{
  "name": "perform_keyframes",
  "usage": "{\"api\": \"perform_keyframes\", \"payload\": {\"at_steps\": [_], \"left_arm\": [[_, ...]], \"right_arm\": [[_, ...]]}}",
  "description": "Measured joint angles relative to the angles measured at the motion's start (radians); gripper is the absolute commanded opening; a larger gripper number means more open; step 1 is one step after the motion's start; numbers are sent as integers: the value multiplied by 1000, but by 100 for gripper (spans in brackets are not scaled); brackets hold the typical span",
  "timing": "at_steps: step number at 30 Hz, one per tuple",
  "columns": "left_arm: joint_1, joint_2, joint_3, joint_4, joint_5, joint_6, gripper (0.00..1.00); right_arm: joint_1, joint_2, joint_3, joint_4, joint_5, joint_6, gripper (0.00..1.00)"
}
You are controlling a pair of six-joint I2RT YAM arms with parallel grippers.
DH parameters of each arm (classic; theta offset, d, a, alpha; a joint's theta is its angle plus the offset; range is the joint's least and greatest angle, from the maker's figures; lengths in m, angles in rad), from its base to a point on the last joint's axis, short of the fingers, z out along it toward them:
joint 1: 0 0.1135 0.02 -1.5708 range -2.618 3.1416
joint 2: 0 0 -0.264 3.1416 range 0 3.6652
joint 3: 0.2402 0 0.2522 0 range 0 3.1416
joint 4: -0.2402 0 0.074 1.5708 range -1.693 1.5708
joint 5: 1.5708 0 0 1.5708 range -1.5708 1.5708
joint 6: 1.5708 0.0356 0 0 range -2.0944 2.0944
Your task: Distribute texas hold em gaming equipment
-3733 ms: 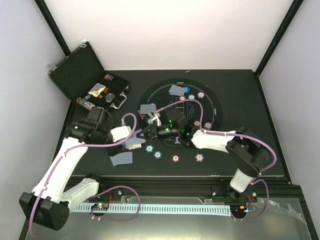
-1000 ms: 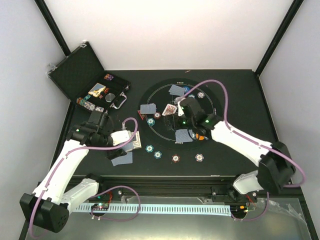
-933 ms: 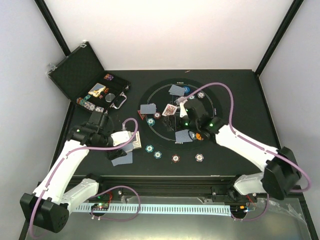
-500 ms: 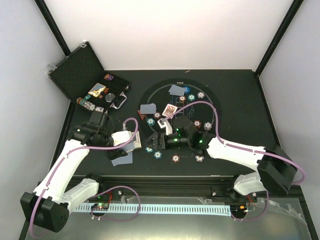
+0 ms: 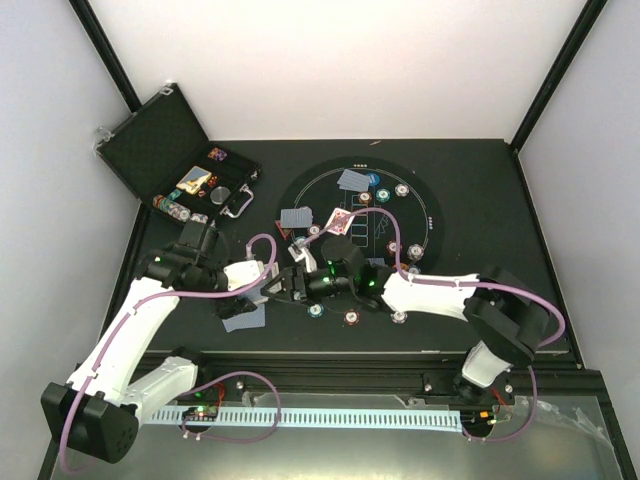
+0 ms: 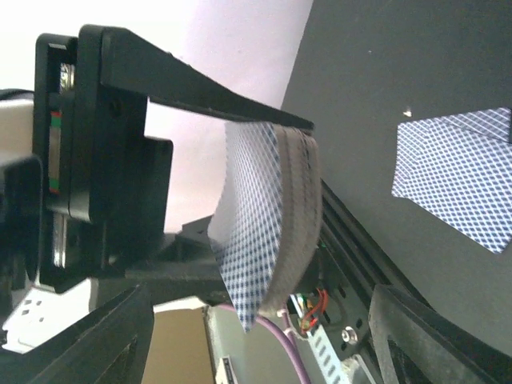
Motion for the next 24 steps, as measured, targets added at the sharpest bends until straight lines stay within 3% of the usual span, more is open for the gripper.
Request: {"api": "perform_keyframes", "payload": {"at_steps": [15, 21, 24], "left_arm": [[0, -3, 32, -1, 13, 0, 2], [0, -9, 36, -3, 16, 1, 2], [0, -10, 39, -5, 16, 3, 2]], "right_arm": [[14, 190, 146, 99, -50, 77, 67], [18, 243, 163, 148, -72, 113, 62], [16, 252, 159, 164, -74, 132, 54]]}}
